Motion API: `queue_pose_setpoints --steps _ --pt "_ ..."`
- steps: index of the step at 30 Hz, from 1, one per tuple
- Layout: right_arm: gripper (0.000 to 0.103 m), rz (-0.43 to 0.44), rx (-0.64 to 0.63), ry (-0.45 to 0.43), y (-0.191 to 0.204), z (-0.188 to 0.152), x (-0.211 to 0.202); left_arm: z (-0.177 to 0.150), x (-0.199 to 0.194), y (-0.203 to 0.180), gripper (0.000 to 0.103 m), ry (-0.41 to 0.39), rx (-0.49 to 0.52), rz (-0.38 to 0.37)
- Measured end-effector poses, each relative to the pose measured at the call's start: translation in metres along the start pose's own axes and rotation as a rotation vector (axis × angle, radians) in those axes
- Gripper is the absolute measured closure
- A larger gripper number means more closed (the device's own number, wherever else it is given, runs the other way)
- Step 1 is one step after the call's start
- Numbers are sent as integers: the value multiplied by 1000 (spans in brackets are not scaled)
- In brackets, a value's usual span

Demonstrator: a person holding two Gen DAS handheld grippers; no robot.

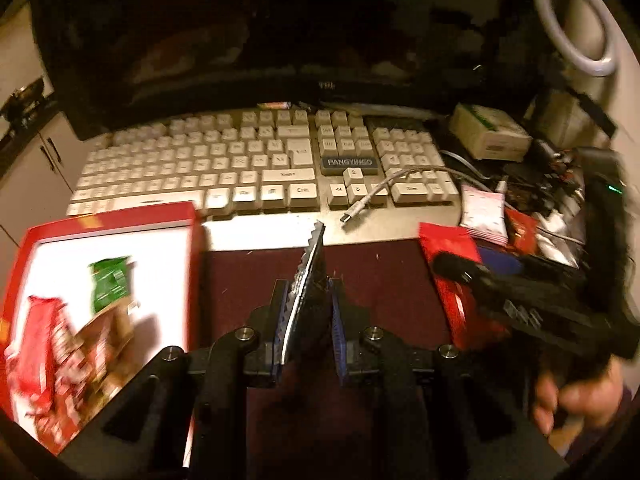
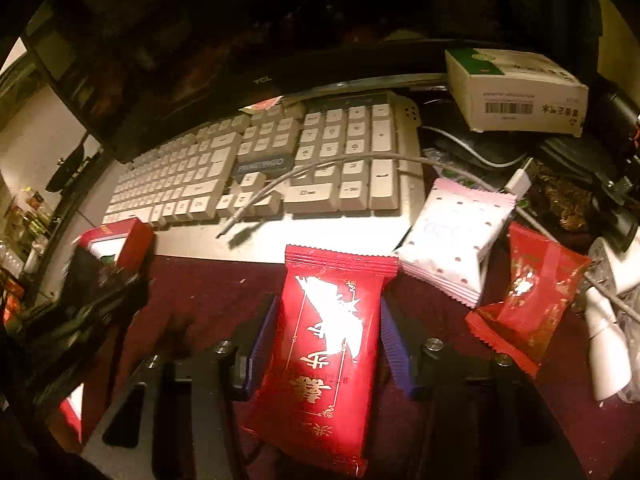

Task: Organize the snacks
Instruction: 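Carry the red bag and purple packet over the tray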

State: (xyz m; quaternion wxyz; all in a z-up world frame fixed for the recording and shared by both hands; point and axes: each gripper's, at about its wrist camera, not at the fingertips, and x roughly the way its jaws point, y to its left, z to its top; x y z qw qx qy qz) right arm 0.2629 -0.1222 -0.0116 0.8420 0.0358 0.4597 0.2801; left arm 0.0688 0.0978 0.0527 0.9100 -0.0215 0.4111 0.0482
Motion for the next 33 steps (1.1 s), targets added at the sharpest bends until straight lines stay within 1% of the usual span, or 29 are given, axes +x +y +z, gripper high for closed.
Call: queue_pose_setpoints --steps 2,6,7,11,15,18,20,21,24,26,27,28,31,33 --pt "52 26 -6 -3 3 -1 -1 -5 -12 8 86 -33 -1 13" --pt "53 81 -16 -24 8 -1 -6 -36 -52 23 86 -91 -6 54" --pt "53 90 -15 -30 8 0 -7 -41 -55 27 86 -100 -10 57" --pt "53 70 -46 -103 14 0 -19 -62 -69 44 86 -126 -40 65" --pt "53 47 -102 -181 26 -2 -29 -70 -82 70 86 -142 -84 66" --pt "53 60 -116 -189 37 -3 -32 -74 -84 94 86 -140 -124 79" --pt "53 52 -140 -182 53 -4 -35 -78 -86 110 86 -137 -146 93" --pt "53 62 -157 -173 63 -6 -37 -81 -86 118 86 -132 -156 96" --pt "53 142 -190 -121 98 -14 -37 -89 -85 142 86 -125 -197 104" --pt "53 204 -223 -82 133 -19 -32 -91 -83 153 86 -116 -217 100" --pt "53 219 -235 -75 144 -21 -30 -91 -82 156 86 -114 -222 99" --pt "53 255 -256 -63 164 -23 -27 -91 -81 160 86 -114 -228 102" --pt "53 323 -286 -65 202 -26 -23 -85 -79 169 86 -119 -228 107" --pt "53 360 -301 -75 222 -26 -20 -77 -77 175 86 -123 -210 118"
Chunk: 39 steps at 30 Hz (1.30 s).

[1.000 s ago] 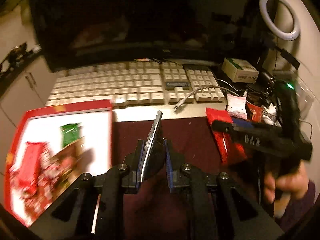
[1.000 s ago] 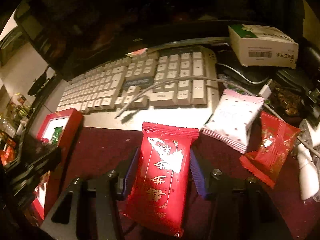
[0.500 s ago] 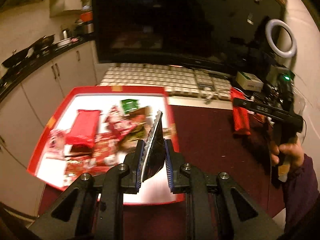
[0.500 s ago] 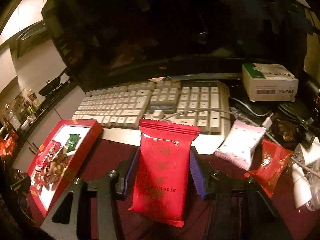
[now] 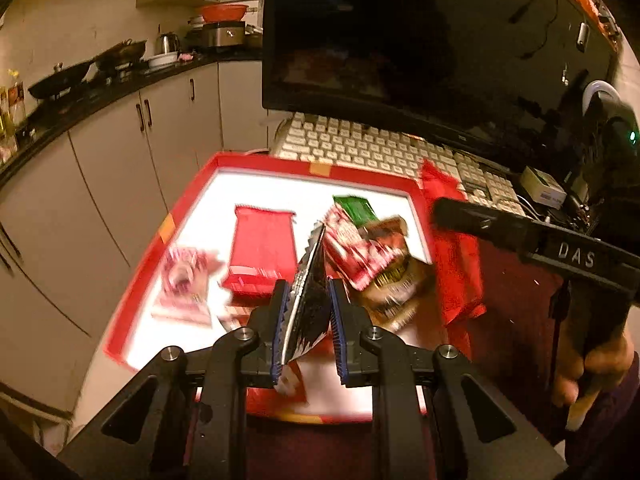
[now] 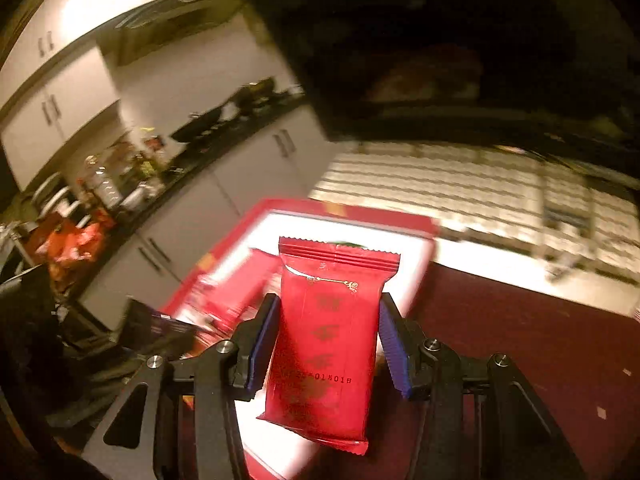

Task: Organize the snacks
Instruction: 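Carry the red bag and purple packet over the tray, then open both grippers to release the snacks onto the tray, then grasp a small red bag with right gripper while left grasps white dotted bag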

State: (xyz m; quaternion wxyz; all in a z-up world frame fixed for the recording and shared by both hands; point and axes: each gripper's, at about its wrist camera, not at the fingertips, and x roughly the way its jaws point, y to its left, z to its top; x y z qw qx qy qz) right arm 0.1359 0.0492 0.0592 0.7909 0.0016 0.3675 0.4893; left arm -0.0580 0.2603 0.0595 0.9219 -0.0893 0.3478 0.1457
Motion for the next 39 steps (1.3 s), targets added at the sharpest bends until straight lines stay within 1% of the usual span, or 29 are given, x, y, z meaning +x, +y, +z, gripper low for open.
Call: queue_pose_setpoints --steps 1,5,7,10,12,13,14,16,17,18,19,20,22,23,24,26,29,33,36,39 --pt "53 20 -3 2 9 5 8 6 4 1 86 -2 12 10" --pt "53 52 13 4 26 16 35 27 20 11 86 -1 4 24" --pt "53 51 29 -14 29 20 46 36 30 13 86 4 4 35" --pt "53 8 28 -38 27 23 58 40 43 14 86 19 5 37" --pt "53 23 42 -17 23 24 68 41 49 14 86 34 -5 40" --pt "50 29 42 -10 22 24 70 40 52 14 86 37 -8 41" --pt "50 30 35 1 22 22 74 40 53 13 85 35 -5 47" --pt "50 22 34 3 20 20 74 38 54 11 79 35 0 57" --pt "49 23 42 -8 17 21 72 38 52 11 69 32 -3 54" --pt "49 25 49 -26 14 22 68 37 50 11 56 23 -10 54" --pt "46 25 56 -41 12 22 63 36 43 12 52 2 -22 55" --pt "45 25 63 -58 8 23 58 36 39 12 48 -13 -27 56" --pt "45 9 80 -90 4 26 48 34 25 9 47 -51 -34 48" --pt "45 1 82 -90 2 26 46 33 20 6 43 -61 -34 41" --pt "45 -5 84 -88 1 28 44 32 15 2 36 -71 -29 30" --pt "45 -39 99 -76 -5 26 36 29 6 -9 30 -90 -12 13" --pt "45 -90 119 -90 -22 20 13 25 -3 -32 30 -95 35 -34" --pt "45 -195 152 -114 -63 8 -31 18 -1 -67 30 -63 102 -85" --pt "40 -337 181 -113 -101 -8 -68 11 -1 -92 30 -44 135 -123" --pt "39 -519 214 -93 -141 -29 -103 2 -2 -117 30 -23 180 -148"
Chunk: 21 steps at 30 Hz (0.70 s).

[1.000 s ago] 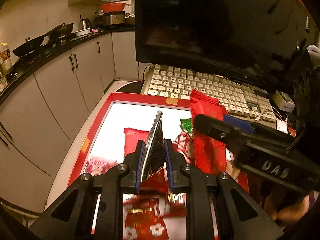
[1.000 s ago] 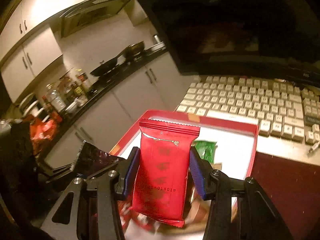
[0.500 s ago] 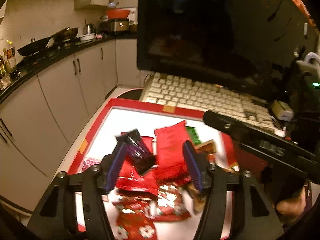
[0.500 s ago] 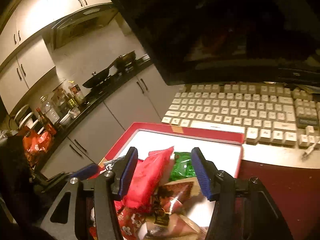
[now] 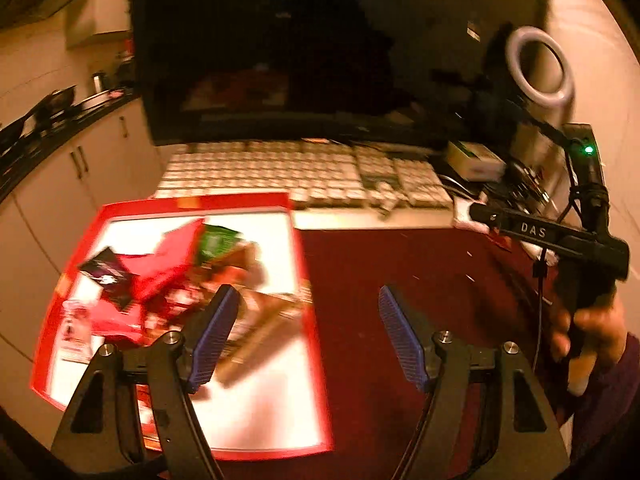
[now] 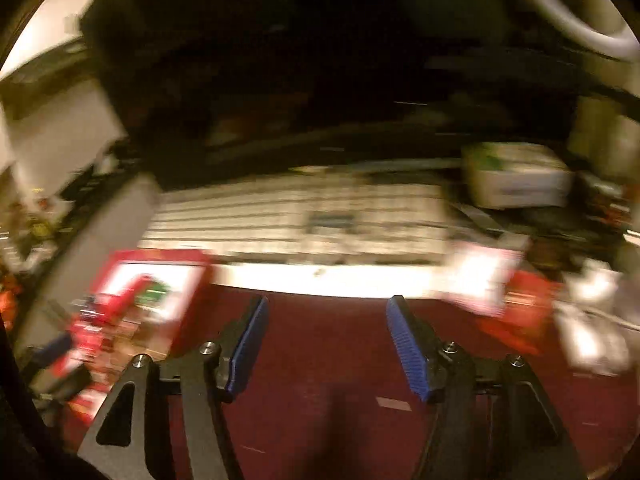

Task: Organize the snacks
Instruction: 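Grasp a small red bag with right gripper while left grasps white dotted bag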

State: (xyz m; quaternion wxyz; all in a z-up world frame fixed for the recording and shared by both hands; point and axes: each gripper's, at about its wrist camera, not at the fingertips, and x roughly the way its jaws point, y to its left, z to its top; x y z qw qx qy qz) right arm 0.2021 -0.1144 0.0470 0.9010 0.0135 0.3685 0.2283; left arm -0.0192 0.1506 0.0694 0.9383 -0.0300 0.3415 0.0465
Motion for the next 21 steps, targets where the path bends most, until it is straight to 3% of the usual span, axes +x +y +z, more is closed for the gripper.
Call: queue_pose_setpoints --steps 2,5,11,17,18,19,21 --pt "39 -106 14 16 -29 -6 -1 -4 2 -15 30 17 24 -20" --pt "39 -161 78 56 -71 -11 4 -9 4 -32 30 44 61 -41" --pt "39 -162 217 131 -122 -5 24 -13 1 -45 30 69 105 -39" --pt "41 -153 261 200 -130 -1 49 -6 8 -56 30 94 128 -32" --pt "44 -163 249 181 -129 -1 50 -3 11 -60 30 98 138 -32" --pt "65 -182 220 171 -125 -2 50 -1 15 -63 30 103 146 -30" --pt "70 -188 199 154 -123 -5 49 8 26 -70 30 110 165 -24"
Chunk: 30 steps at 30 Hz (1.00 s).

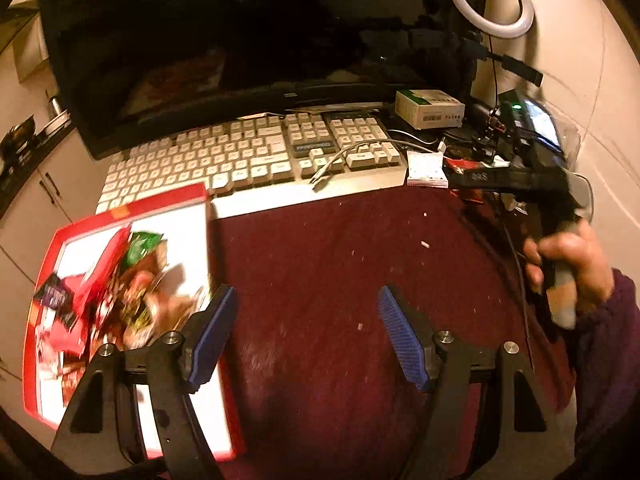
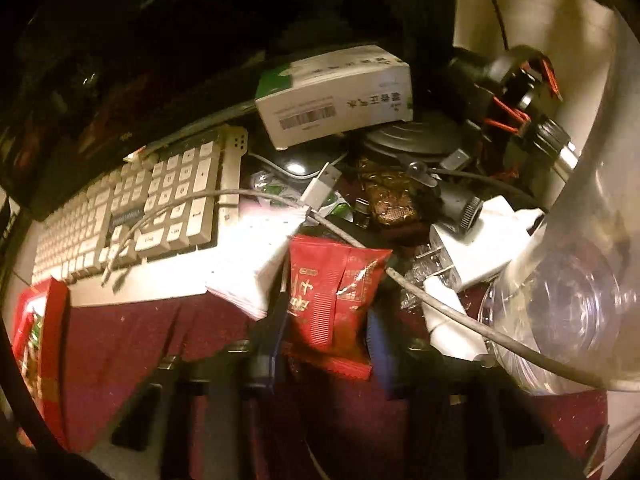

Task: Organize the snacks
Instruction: 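Grasp a small red bag with right gripper while left grasps white dotted bag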

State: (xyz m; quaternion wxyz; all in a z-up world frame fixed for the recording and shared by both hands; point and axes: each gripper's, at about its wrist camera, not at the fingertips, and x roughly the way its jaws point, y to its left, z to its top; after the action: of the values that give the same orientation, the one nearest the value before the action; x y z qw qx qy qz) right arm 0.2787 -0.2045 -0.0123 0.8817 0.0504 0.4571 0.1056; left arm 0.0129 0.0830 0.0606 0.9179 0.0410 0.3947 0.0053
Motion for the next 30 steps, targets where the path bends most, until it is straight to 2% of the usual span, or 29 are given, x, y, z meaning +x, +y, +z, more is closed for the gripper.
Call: queue_pose_setpoints --steps 3,6,12,16,19,30 --pt "71 32 -8 -4 -7 -6 -12 18 17 -8 30 19 18 -14" --pt "71 126 18 -8 -22 -18 -39 38 37 -21 30 36 23 -58" --pt "71 201 3 -8 -49 -55 -75 82 88 -70 30 74 43 -154" --pt "71 254 31 8 -63 -69 -76 102 119 -107 30 94 93 -150" --pt "71 286 30 18 -63 -70 -67 114 136 -123 30 116 88 -159" --pt "70 348 8 -5 -58 -72 -54 125 179 -136 30 198 56 -180"
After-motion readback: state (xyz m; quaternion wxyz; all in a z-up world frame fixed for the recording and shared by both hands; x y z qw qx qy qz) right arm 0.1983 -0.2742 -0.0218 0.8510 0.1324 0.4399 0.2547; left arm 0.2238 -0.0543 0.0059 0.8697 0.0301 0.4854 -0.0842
